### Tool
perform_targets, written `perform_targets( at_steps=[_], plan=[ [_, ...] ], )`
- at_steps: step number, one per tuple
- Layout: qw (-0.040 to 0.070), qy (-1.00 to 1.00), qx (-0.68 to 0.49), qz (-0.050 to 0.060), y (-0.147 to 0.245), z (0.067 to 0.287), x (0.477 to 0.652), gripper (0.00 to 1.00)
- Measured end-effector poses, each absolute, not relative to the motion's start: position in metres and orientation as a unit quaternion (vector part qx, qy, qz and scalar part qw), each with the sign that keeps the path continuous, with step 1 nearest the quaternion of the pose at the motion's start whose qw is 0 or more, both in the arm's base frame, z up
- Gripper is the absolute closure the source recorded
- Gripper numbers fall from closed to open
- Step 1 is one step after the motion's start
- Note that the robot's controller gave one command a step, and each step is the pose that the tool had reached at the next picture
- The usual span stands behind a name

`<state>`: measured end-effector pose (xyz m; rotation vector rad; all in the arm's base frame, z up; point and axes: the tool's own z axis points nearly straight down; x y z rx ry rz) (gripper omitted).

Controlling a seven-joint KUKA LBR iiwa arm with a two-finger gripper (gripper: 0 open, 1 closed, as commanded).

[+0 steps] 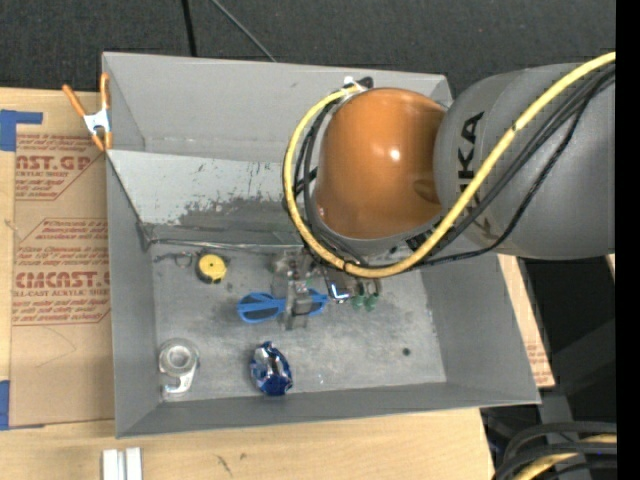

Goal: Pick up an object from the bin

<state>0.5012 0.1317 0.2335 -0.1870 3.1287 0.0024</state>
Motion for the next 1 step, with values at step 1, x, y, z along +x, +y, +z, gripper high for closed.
perform_targets(
  at_steps=[1],
  plan=[
    [0.002, 0.965, -0.262, 0.0, 0.1215, 0.2332, 0.5506, 1.0]
  ],
)
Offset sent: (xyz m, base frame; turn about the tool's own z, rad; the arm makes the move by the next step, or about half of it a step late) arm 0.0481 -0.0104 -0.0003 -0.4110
